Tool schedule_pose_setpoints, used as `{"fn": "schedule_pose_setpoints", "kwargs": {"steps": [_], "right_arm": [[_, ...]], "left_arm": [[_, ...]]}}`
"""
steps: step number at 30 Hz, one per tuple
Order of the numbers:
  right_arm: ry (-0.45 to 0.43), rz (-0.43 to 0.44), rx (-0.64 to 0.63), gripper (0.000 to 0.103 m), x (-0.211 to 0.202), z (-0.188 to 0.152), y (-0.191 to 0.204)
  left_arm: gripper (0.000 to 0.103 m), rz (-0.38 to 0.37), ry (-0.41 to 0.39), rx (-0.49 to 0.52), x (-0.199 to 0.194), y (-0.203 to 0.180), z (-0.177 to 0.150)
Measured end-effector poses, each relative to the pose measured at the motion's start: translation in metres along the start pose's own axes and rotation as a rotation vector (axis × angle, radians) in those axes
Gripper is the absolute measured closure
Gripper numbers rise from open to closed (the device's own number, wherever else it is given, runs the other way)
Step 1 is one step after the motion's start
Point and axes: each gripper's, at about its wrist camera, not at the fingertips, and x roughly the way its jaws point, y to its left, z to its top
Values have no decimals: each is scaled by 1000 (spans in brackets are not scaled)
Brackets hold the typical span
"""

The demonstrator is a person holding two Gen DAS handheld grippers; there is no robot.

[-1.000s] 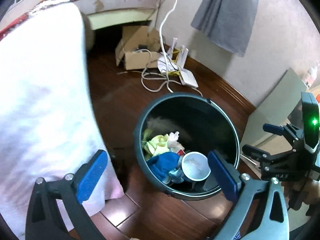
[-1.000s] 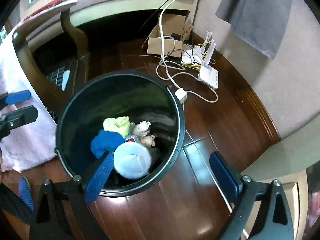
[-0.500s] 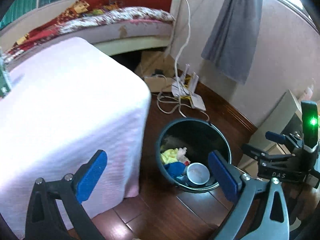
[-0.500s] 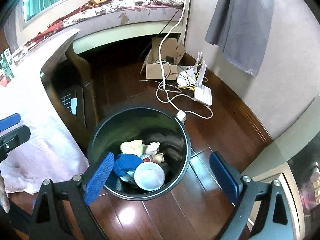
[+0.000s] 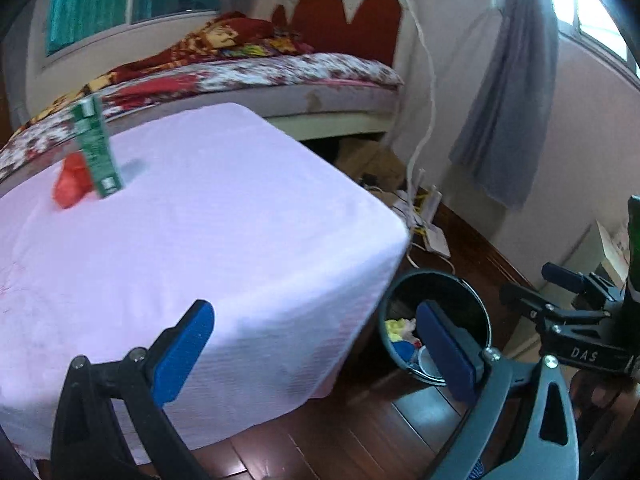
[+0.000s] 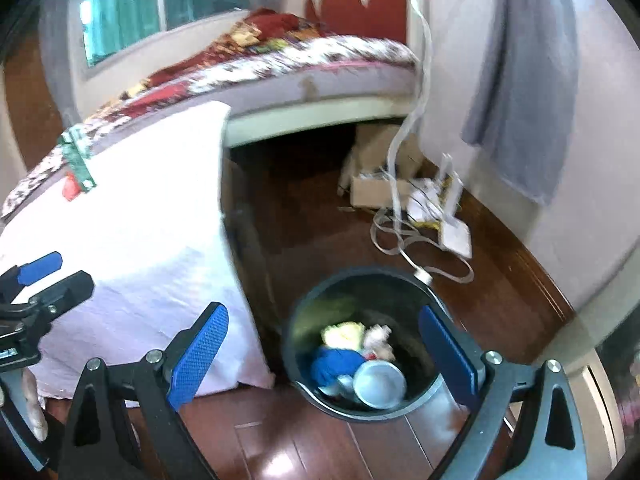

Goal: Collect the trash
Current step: 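Move both tools back from the bucket to the table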

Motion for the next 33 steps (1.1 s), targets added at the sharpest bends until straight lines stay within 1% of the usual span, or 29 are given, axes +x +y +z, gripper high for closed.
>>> {"fn": "schedule_pose_setpoints", "kwargs": {"steps": [2, 6, 9, 10, 13, 17, 20, 25, 27, 29, 33], "right_arm": [[-25, 6, -47, 5, -3, 9, 23], [-64, 67, -92, 5, -7, 24, 60], [-95, 109, -138, 5, -9, 35, 92], [-105, 128, -156, 5, -9, 40, 106], [-120, 165, -188, 6, -8, 49, 135], [-134, 209, -219, 6, -5, 59, 171], [-144, 246, -241, 11, -3, 66, 199], [-164, 305, -268, 25, 1, 77, 241], [-173, 323, -277, 27, 4, 82, 257], [-169, 334, -287, 29, 10, 89, 271], [-164, 350, -289, 30, 25, 104, 297]], "left_arm": [[3, 13, -19, -27, -7, 16, 2], [3, 62, -51, -80, -20, 52, 7], [3, 130, -83, -104, -32, 79, 10], [3, 140, -89, -113, -35, 85, 10], [3, 190, -110, -149, -45, 114, 9], [3, 232, -127, -181, -57, 144, 7], [3, 253, -134, -195, -64, 163, 5], [3, 273, -157, -195, -75, 191, 4], [5, 269, -159, -201, -76, 204, 6], [8, 281, -154, -198, -73, 215, 10], [8, 298, -147, -218, -66, 238, 17]]}}
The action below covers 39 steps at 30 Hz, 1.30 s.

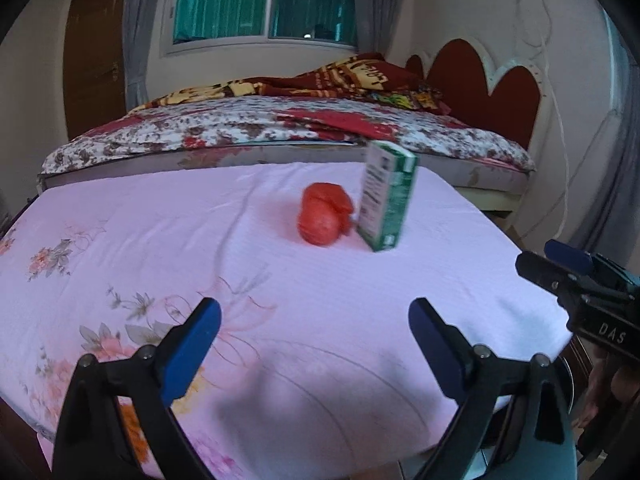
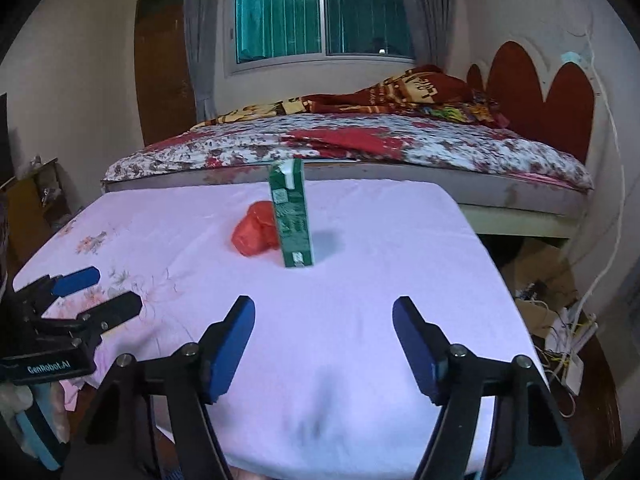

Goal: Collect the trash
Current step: 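Move both tools back from the bucket to the table, then grasp the red plastic bag with the left tool while the right tool grasps the green milk carton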

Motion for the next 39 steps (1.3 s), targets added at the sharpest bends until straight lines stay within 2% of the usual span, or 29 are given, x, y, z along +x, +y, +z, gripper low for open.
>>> {"fn": "schedule_pose_setpoints", "kwargs": {"steps": [6, 10, 18, 20, 21, 25, 27, 32, 35, 39], "right_arm": [[28, 13, 23, 31, 52, 25, 9], [55, 27, 26, 38, 89, 38, 14], [86, 36, 17, 39, 159, 67, 25], [87, 43, 20, 44, 175, 74, 23], [98, 65, 10, 62, 183, 77, 24], [63, 36, -51, 62, 191, 86, 22], [52, 21, -37, 62, 193, 90, 10], [41, -1, -19, 62, 201, 102, -17], [51, -5, 5, 62, 208, 107, -32], [63, -6, 24, 62, 212, 107, -46]], "left_arm": [[8, 10, 18, -26, 32, 19, 17], [8, 21, 32, -21, 52, 31, 26], [8, 37, 61, -17, 87, 47, 34], [8, 33, 66, -8, 95, 47, 36], [8, 28, 68, -11, 98, 47, 37], [8, -13, 87, -15, 119, 35, 47], [8, -25, 91, -10, 131, 25, 54], [15, -53, 120, 22, 162, 2, 70], [22, -74, 169, 17, 185, -7, 78], [28, -72, 213, 32, 207, -18, 80]]}}
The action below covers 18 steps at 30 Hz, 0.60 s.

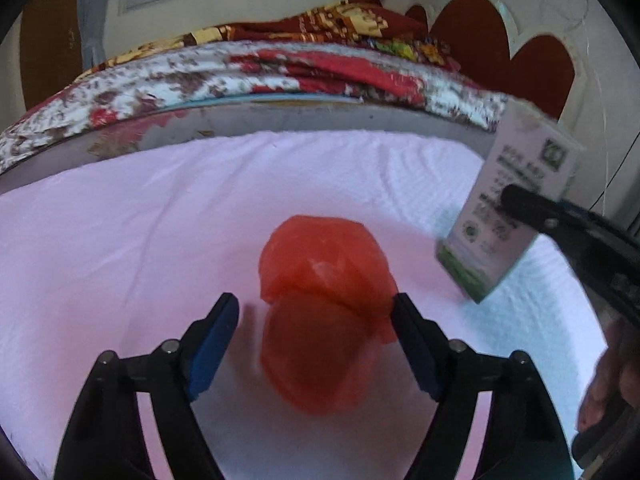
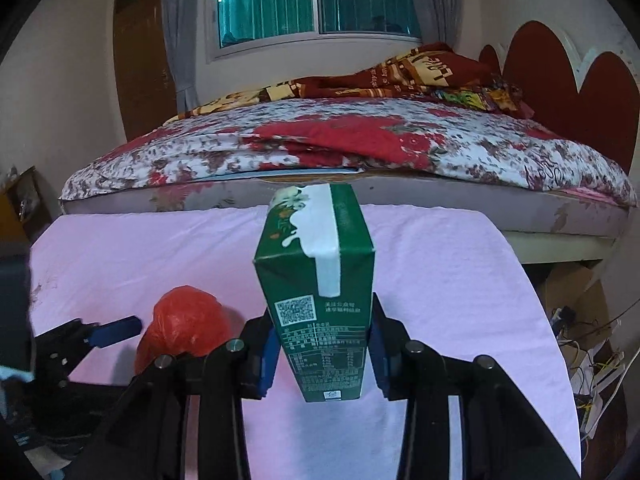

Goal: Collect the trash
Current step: 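Grasp the red plastic bag with the left tool while the right tool grasps the green milk carton, then carry the red bag and milk carton over the bucket and open both tools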

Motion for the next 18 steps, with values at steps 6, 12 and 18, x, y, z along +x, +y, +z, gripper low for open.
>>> {"fn": "schedule_pose_setpoints", "kwargs": {"steps": [6, 12, 18], "right_arm": [[2, -6, 21, 62, -12, -7, -13], [-10, -23, 34, 62, -44, -16, -25], [-12, -47, 39, 62, -89, -33, -32]], "left_arm": [[66, -60, 8, -53, 1, -2, 2], [66, -71, -77, -15, -43, -22, 0], [66, -77, -99, 26, -80, -45, -11]]}}
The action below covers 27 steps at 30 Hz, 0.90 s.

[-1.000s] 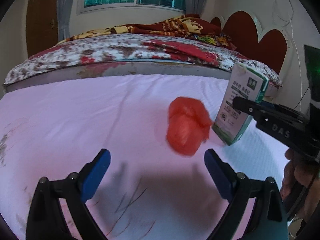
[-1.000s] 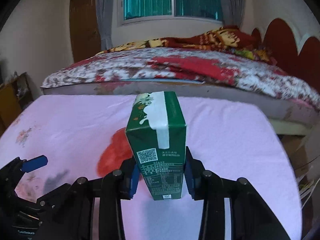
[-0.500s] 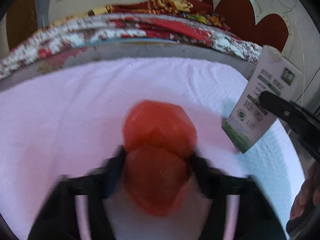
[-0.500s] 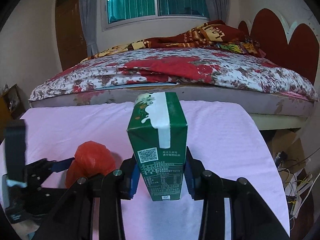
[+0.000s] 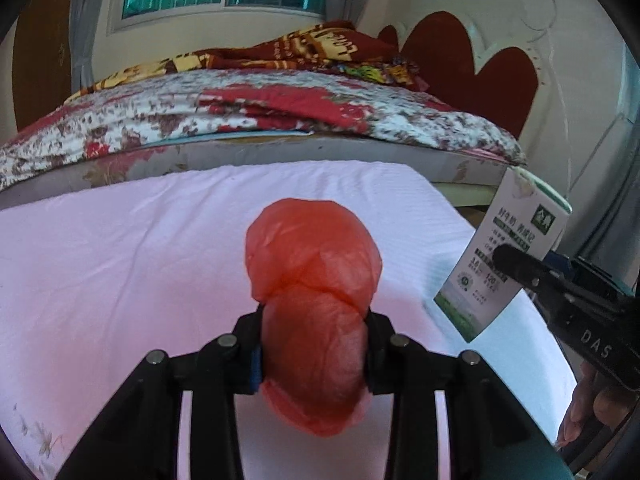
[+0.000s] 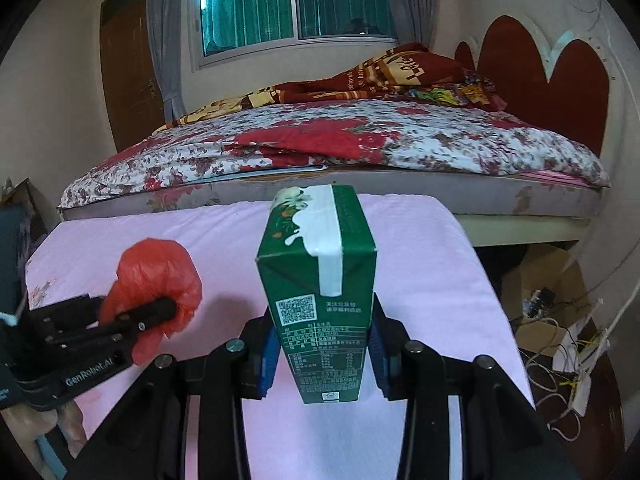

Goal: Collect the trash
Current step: 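Carry the red bag and milk carton over the bucket and open both tools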

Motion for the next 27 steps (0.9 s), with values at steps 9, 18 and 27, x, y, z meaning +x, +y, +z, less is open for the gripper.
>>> {"fn": "schedule_pose_setpoints", "kwargs": {"steps": [9, 18, 27], "right_arm": [[-32, -29, -1, 62, -90, -25, -16], [-68, -49, -7, 62, -175, -55, -39], [-112, -83, 47, 62, -245, -96, -82]], "left_arm": [[66, -36, -45, 54, -56, -46, -15], [66, -105, -90, 109, -103, -96, -37], [66, -174, -90, 155, -118, -142, -61]]}}
